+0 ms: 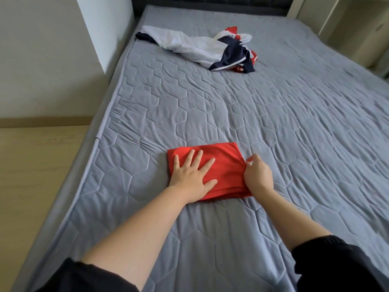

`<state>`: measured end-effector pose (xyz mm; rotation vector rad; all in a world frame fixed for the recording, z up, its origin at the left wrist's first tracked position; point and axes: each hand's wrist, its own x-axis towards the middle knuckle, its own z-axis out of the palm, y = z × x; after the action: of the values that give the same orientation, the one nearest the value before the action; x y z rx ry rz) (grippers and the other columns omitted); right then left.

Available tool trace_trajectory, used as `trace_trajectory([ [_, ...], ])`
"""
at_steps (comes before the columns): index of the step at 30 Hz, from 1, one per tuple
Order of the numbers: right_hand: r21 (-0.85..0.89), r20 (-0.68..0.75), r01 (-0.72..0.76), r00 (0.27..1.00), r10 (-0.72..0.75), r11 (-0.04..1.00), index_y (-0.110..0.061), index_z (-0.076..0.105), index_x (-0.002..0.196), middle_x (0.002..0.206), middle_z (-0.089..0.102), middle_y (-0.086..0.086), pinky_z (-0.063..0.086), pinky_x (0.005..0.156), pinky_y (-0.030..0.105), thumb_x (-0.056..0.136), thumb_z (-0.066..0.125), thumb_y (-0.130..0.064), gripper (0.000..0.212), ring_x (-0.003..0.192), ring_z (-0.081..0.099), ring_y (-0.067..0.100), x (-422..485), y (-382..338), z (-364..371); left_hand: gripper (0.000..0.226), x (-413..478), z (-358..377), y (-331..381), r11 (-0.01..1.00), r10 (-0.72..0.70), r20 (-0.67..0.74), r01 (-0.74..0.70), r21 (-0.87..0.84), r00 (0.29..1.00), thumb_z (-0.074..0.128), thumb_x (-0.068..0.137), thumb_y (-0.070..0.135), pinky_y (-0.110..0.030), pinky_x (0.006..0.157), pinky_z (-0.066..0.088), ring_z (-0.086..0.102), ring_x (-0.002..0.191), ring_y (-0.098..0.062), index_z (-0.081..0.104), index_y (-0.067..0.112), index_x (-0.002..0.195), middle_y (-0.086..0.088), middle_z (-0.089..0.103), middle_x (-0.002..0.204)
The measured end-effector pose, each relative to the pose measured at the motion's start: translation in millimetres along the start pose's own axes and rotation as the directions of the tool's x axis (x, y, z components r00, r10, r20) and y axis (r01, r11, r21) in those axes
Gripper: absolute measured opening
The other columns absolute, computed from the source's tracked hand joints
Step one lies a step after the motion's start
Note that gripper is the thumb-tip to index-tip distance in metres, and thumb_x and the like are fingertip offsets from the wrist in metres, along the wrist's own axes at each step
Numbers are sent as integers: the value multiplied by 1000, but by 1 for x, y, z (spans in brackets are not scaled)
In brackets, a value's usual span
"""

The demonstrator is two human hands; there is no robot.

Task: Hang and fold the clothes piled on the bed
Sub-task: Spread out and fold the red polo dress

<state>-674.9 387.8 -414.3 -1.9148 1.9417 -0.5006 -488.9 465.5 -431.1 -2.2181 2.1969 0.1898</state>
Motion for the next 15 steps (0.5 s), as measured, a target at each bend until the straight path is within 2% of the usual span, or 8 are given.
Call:
trace_trajectory([
  [2, -151, 15, 40, 999, -38, 988, -6, 48, 112, 107, 64, 22, 41, 75, 40, 92, 37, -7, 23, 98, 58, 40, -1, -5, 1, 69, 0, 1, 1, 1000, -1, 18, 1, 8, 1000, 17, 89, 69, -62, 109, -11, -16, 146, -24, -4, 43, 149, -2, -10, 161],
  [4, -192, -138, 174, 969, -203, 966, -7, 45, 127, 115, 60, 18, 42, 80, 43, 88, 42, -3, 40, 103, 55, 38, 2, -18, -3, 70, 3, -1, 2, 999, -6, 54, 4, 36, 999, 16, 90, 69, -63, 108, -12, -17, 146, -25, -5, 40, 150, -4, -12, 160],
  [6, -144, -307, 400, 851, -426, 905, -7, 46, 133, 121, 57, 16, 43, 89, 45, 87, 47, -4, 46, 109, 52, 36, 3, -39, -6, 72, 6, -3, 4, 997, -7, 115, -3, 82, 993, 13, 91, 67, -64, 108, -10, -17, 145, -27, -10, 34, 150, -5, -14, 160],
  [7, -128, -303, 489, 809, -504, 863, -7, 47, 133, 126, 56, 14, 41, 94, 45, 88, 47, -6, 45, 114, 50, 34, 2, -46, -4, 73, 7, -5, 4, 995, -7, 131, -5, 96, 991, 13, 91, 67, -65, 108, -9, -17, 145, -28, -12, 31, 150, -6, -15, 160],
  [9, -178, -101, 580, 793, -601, 795, -11, 48, 136, 139, 49, 11, 31, 106, 43, 95, 43, -18, 41, 130, 41, 30, 1, -48, 8, 76, 4, -5, 4, 997, -8, 114, -1, 81, 993, 16, 92, 66, -64, 109, -8, -16, 146, -27, -11, 27, 151, -5, -13, 160],
  [10, -213, 36, 565, 820, -572, 797, -14, 44, 139, 146, 42, 8, 25, 110, 41, 98, 40, -26, 43, 137, 32, 27, 1, -40, 19, 77, 3, -5, 4, 998, -4, 87, -2, 67, 996, 18, 92, 65, -63, 109, -7, -15, 146, -26, -8, 25, 152, -4, -11, 160],
  [12, -139, 201, 407, 904, -377, 903, -19, 32, 148, 156, 26, 2, 17, 117, 38, 99, 37, -41, 53, 145, 19, 20, 3, -19, 32, 79, -1, -2, 5, 998, 10, 43, -13, 69, 999, 21, 91, 66, -63, 109, -7, -13, 147, -25, -6, 23, 152, -4, -10, 161],
  [15, 28, 158, 198, 967, -200, 980, -14, 27, 149, 152, 33, 8, 25, 113, 37, 92, 48, -51, 70, 141, 27, 24, 7, -9, 36, 78, -1, -1, 6, 997, 12, 36, -15, 75, 999, 21, 91, 66, -63, 109, -8, -13, 147, -25, -6, 24, 152, -4, -10, 161],
])
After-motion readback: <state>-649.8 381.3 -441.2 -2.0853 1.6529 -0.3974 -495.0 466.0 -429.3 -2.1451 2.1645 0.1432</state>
